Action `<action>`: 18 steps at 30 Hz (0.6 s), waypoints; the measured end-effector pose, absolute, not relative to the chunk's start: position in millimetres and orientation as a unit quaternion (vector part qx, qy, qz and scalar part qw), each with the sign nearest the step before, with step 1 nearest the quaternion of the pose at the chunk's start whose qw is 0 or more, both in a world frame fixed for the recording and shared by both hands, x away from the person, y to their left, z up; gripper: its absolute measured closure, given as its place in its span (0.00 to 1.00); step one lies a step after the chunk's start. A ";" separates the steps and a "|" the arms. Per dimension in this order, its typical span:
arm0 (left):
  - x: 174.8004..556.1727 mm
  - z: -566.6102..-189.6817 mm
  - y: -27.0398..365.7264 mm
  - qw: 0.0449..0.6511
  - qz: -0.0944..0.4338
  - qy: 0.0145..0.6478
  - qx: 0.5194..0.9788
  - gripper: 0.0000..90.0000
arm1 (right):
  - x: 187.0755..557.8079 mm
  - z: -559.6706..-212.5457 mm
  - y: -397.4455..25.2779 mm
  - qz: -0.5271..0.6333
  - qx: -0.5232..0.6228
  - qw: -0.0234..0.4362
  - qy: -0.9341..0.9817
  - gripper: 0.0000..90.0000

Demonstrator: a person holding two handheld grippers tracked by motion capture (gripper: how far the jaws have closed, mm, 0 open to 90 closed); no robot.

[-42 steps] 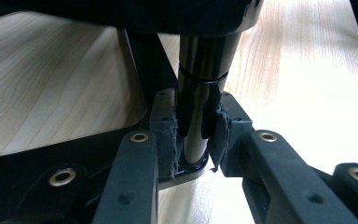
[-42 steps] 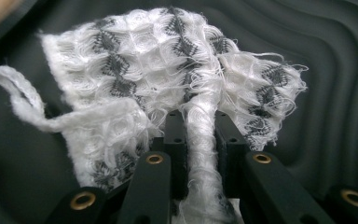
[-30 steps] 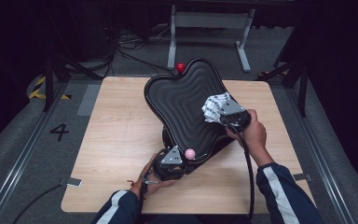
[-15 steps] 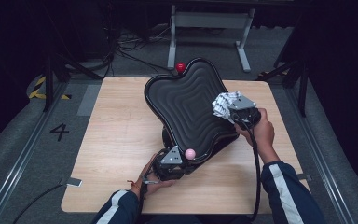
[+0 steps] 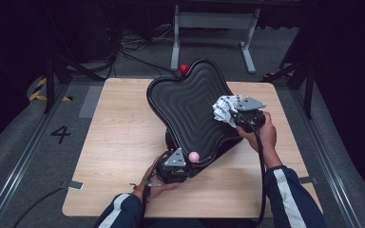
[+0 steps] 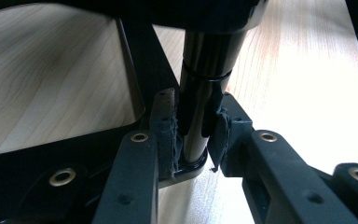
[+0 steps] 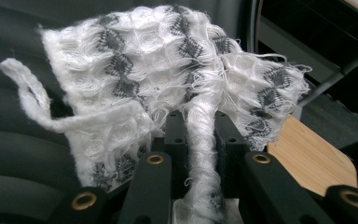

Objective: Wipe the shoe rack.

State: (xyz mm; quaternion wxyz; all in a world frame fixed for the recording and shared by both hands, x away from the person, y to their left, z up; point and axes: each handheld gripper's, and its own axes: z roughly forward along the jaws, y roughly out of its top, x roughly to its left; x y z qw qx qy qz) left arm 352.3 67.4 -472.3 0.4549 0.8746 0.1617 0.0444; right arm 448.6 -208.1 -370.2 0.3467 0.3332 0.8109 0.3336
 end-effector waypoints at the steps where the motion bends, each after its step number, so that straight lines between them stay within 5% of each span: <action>1: 352.1 -472.1 67.0 0.454 0.046 0.160 0.875 0.81 | 446.9 -369.2 -204.9 0.339 0.328 0.341 0.814 0.87; 18: 352.1 -472.7 64.7 0.449 0.054 0.149 0.879 0.81 | 412.4 -359.7 -135.7 0.386 0.236 0.295 0.841 0.87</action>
